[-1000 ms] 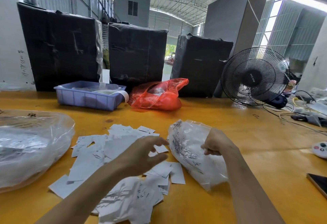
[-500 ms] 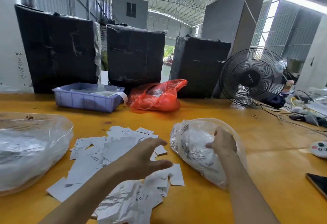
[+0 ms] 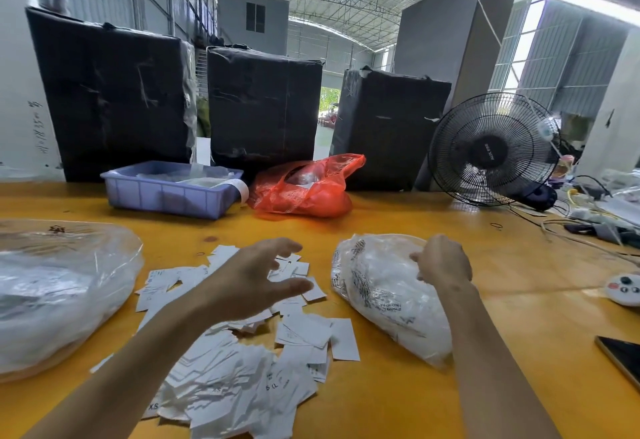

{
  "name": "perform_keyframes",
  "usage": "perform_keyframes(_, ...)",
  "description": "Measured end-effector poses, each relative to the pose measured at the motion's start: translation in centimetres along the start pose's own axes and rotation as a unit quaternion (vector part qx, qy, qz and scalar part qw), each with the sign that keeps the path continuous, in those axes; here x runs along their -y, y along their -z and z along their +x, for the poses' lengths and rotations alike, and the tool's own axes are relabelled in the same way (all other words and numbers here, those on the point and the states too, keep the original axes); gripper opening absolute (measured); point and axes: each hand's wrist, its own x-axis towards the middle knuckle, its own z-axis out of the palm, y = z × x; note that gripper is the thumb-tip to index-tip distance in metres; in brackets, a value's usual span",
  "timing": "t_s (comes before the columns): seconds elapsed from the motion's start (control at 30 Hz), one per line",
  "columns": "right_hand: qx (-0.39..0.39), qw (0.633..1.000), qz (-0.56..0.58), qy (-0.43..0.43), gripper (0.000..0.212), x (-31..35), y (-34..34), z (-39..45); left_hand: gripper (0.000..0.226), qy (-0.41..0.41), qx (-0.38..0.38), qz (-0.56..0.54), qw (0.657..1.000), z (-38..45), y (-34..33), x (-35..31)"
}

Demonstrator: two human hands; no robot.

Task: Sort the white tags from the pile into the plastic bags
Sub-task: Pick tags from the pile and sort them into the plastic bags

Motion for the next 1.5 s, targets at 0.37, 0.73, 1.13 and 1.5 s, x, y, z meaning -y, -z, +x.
perform_keyframes(0.37,-0.079,0.981,0.117,0.131,0.014,1.3,1.6,-0.8,0.055,0.022,-0.059,-0.006,0.998,0.0,1.5,0.2)
perform_keyframes(0.73,0.355,0.788,0.393,0.313,0.01,10.0,1.8,-8.8,0.057,0.154,-0.012,-0.362,0.919,-0.4,3.4,-0.7)
perform_keyframes(1.13,0.333,0.794,0.46,0.215,0.027,10.8,-1.4,-9.2,0.034,0.232,-0.008,-0.309,0.922,-0.4,3.4,1.9)
perform_keyframes(1.5,0.212,0.902,0.153,0.344,0.05,11.2,-8.0,-12.0,0.016,0.241,-0.171,-0.368,0.882,0.2,3.3,3.8)
